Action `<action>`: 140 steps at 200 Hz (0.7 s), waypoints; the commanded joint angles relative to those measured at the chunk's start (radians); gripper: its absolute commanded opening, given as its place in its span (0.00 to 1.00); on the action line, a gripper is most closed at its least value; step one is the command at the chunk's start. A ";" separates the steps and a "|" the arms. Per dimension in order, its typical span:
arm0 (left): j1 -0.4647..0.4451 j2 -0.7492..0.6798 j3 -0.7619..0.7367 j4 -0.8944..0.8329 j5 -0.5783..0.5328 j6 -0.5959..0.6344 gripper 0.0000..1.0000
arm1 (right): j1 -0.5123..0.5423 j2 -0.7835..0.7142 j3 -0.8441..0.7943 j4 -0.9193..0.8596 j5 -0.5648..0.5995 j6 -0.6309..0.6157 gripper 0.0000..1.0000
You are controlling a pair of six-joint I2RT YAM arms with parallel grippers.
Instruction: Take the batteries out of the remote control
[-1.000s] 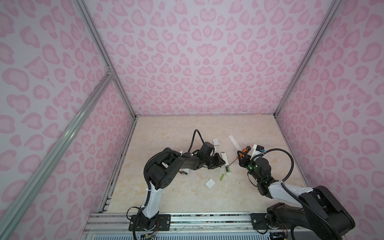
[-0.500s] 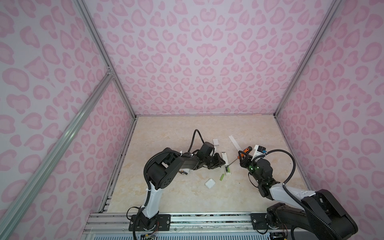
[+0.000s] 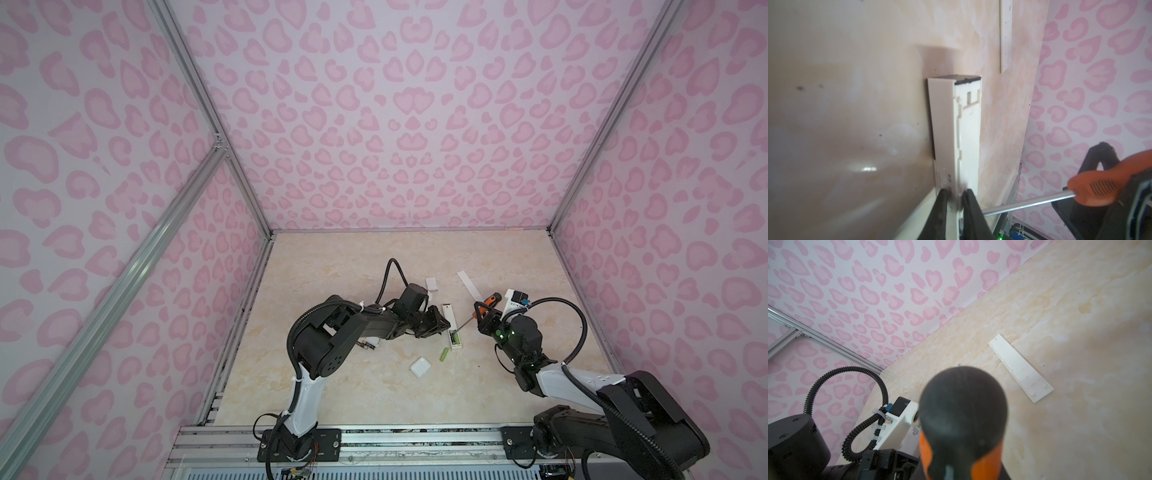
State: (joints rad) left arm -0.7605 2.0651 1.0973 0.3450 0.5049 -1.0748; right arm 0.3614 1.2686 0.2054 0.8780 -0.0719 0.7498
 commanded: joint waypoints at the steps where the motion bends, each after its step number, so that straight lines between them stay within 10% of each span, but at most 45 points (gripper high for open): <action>1: 0.001 -0.013 -0.010 -0.009 -0.016 0.005 0.19 | 0.001 0.024 -0.006 0.087 -0.020 0.023 0.00; 140: 0.014 -0.015 -0.020 -0.008 -0.020 0.010 0.19 | 0.001 0.016 0.000 0.097 -0.029 0.014 0.00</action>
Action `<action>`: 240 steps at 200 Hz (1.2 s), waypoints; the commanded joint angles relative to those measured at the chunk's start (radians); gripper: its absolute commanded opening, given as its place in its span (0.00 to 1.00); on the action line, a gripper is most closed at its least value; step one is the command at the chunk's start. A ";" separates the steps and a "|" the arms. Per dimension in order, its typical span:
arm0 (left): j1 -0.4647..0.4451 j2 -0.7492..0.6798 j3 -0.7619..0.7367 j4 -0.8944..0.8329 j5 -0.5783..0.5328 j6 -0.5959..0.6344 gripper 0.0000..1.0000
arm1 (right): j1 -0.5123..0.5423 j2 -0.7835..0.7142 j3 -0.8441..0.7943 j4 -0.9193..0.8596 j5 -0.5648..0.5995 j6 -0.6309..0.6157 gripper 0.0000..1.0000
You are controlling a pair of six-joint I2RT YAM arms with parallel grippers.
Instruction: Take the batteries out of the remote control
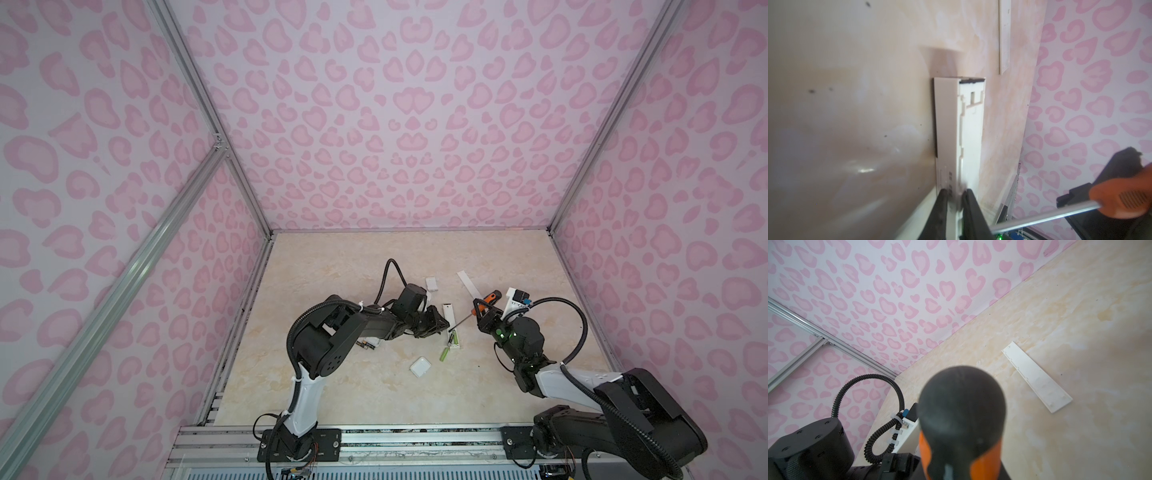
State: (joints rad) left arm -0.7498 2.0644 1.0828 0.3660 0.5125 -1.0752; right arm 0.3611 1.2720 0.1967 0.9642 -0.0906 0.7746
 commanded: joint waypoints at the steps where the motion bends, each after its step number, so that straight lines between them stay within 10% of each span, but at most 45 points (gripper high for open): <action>1: 0.004 -0.014 -0.006 -0.029 -0.027 0.011 0.19 | 0.002 0.014 0.010 0.012 -0.011 -0.010 0.00; 105: 0.007 -0.059 0.004 -0.049 -0.013 0.035 0.29 | 0.032 -0.157 0.132 -0.438 0.047 -0.154 0.00; 240: -0.016 -0.137 -0.142 -0.050 -0.051 0.013 0.25 | 0.090 -0.045 0.185 -0.426 0.057 -0.190 0.00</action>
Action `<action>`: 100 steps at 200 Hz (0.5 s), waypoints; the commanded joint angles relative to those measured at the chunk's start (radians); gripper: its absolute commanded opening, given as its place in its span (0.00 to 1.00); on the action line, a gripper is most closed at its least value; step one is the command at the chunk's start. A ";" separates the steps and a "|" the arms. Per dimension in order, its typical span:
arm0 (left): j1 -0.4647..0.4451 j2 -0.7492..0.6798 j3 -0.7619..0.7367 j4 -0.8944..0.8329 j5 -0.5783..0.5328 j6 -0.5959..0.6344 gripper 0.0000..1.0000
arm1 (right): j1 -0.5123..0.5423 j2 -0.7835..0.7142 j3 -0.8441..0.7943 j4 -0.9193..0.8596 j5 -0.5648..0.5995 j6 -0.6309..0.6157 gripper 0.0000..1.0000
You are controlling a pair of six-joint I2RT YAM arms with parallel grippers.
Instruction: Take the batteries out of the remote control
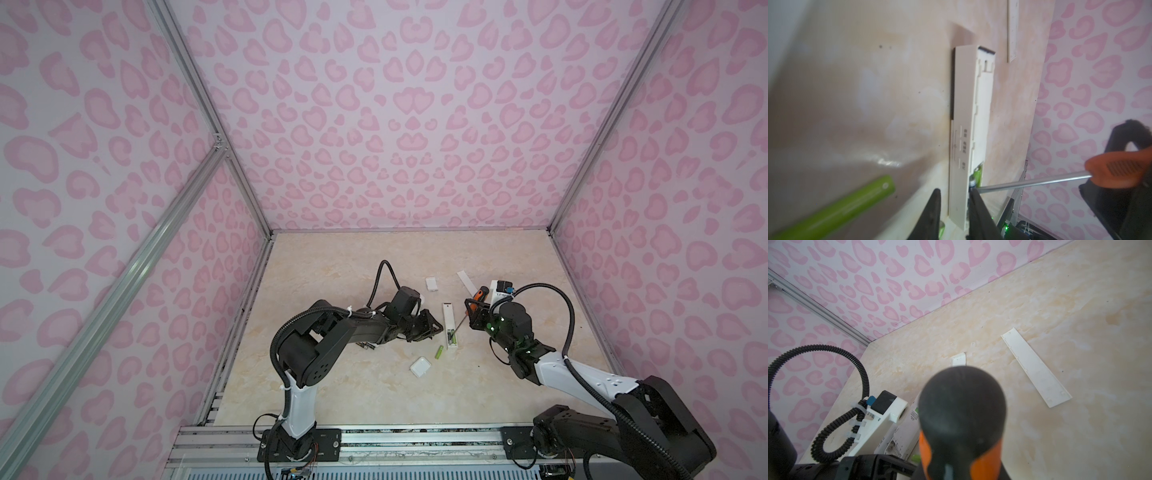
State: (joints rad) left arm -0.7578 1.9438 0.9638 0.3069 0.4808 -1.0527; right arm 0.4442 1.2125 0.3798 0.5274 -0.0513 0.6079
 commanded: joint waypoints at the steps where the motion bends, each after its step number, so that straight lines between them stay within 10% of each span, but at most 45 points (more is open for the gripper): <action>1: -0.008 -0.016 -0.024 0.010 -0.019 -0.011 0.25 | 0.007 0.016 0.001 0.012 0.017 -0.023 0.00; 100: -0.010 -0.050 -0.038 -0.044 -0.094 0.017 0.20 | 0.044 0.020 0.054 0.020 0.016 -0.031 0.00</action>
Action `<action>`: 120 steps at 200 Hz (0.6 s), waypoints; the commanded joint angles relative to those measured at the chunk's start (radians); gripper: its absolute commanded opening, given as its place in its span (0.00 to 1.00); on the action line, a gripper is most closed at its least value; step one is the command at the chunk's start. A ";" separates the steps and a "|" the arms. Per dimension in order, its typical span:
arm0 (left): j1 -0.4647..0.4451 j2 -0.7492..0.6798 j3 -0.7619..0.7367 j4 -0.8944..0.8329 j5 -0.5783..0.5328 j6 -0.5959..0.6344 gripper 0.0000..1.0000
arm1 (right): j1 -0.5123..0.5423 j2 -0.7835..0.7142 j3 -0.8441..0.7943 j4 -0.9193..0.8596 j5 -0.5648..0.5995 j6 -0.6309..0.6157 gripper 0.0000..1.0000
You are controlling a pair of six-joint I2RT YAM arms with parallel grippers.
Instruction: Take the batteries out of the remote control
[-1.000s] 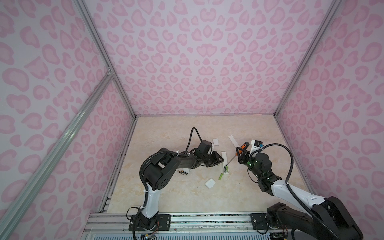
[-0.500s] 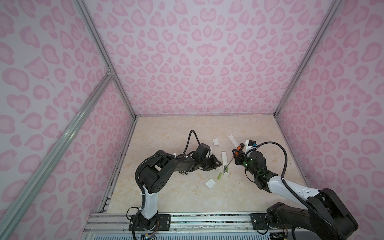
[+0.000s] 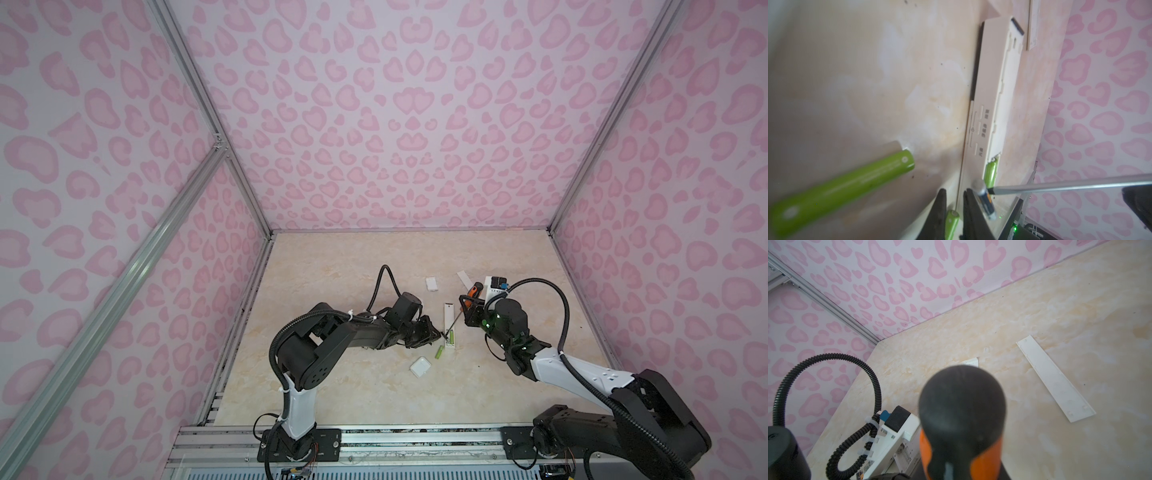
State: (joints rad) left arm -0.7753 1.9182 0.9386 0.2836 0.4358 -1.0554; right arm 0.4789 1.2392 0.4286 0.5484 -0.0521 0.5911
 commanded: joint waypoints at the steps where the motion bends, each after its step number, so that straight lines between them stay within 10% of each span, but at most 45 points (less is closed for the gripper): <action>1: 0.009 -0.025 -0.013 -0.022 -0.050 0.020 0.20 | 0.009 -0.007 0.005 -0.002 0.017 -0.014 0.00; 120: 0.018 -0.099 0.018 -0.133 -0.104 0.109 0.26 | 0.087 -0.074 0.072 -0.212 0.171 -0.133 0.00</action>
State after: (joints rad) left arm -0.7521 1.8507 0.9314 0.2031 0.3645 -0.9981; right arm 0.5499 1.1629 0.4877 0.3859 0.0536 0.5137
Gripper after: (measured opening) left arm 0.252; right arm 0.222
